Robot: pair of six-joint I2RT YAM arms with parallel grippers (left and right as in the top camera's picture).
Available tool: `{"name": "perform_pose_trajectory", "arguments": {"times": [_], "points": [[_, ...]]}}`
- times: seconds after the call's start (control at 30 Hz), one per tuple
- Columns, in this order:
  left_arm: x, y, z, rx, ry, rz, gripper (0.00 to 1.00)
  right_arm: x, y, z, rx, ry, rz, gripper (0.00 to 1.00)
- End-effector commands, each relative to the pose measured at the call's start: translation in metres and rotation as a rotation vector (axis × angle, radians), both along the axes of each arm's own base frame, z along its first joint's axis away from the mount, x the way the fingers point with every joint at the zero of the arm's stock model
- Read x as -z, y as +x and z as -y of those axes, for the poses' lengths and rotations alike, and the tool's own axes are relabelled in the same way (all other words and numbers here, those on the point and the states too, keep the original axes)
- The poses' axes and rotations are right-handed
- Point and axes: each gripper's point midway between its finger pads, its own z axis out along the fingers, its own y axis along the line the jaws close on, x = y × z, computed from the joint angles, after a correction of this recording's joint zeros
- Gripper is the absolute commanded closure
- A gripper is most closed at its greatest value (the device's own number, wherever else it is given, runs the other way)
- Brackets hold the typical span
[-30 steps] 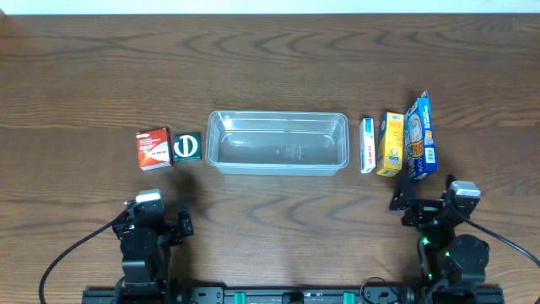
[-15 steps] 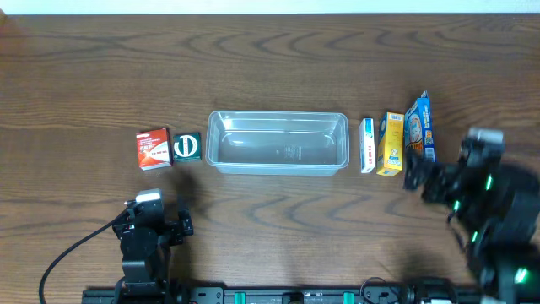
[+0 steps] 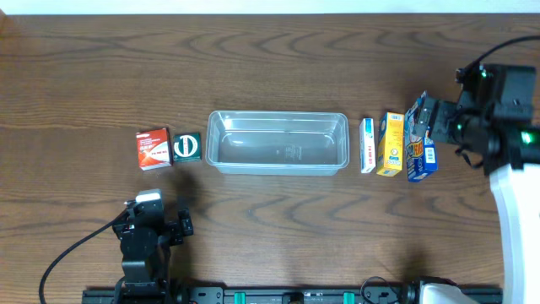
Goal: Pack container
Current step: 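Reach the right gripper to the tall blue box and grasp it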
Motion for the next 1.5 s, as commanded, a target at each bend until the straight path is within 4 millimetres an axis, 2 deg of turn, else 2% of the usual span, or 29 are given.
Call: {"name": "perform_pose_trajectory", "arguments": {"times": [0.0, 0.2, 0.33, 0.53, 0.63, 0.77, 0.87, 1.03, 1.17, 1.37, 1.47], "points": [[0.004, 0.000, -0.001, -0.010, -0.007, -0.002, 0.02, 0.025, 0.013, 0.016, 0.036, -0.052, -0.078, 0.04], [0.004, 0.000, -0.001, -0.010, -0.007, -0.002, 0.02, 0.066, 0.028, 0.030, 0.068, -0.121, -0.179, 0.03], [0.005, 0.000, -0.001, -0.010, -0.007, -0.002, 0.02, 0.092, 0.029, 0.030, 0.062, -0.113, -0.253, 0.18], [0.005, 0.000, -0.001, -0.010, -0.007, -0.002, 0.02, 0.132, 0.036, 0.033, 0.073, -0.110, -0.337, 0.28], [0.004, 0.000, -0.001, -0.010, -0.007, -0.002, 0.02, 0.148, 0.035, 0.033, 0.075, -0.104, -0.380, 0.44], [0.005, 0.000, -0.001, -0.010, -0.007, -0.002, 0.02, 0.154, 0.034, 0.034, 0.088, -0.099, -0.398, 0.71], [0.005, 0.000, -0.001, -0.010, -0.007, -0.002, 0.02, 0.152, 0.035, 0.034, 0.094, -0.098, -0.389, 0.82], [0.004, 0.000, -0.001, -0.010, -0.007, -0.002, 0.02, 0.143, 0.033, 0.034, 0.094, -0.099, -0.373, 0.92], [0.005, 0.000, -0.001, -0.010, -0.007, -0.002, 0.02, 0.119, 0.030, 0.032, 0.092, -0.101, -0.329, 0.96], [0.005, 0.000, -0.001, -0.010, -0.007, -0.002, 0.02, 0.050, 0.016, 0.015, 0.067, -0.105, -0.161, 0.97], [0.004, 0.000, -0.001, -0.010, -0.007, -0.002, 0.02, 0.007, 0.006, -0.013, -0.007, -0.062, -0.030, 0.99]]}}
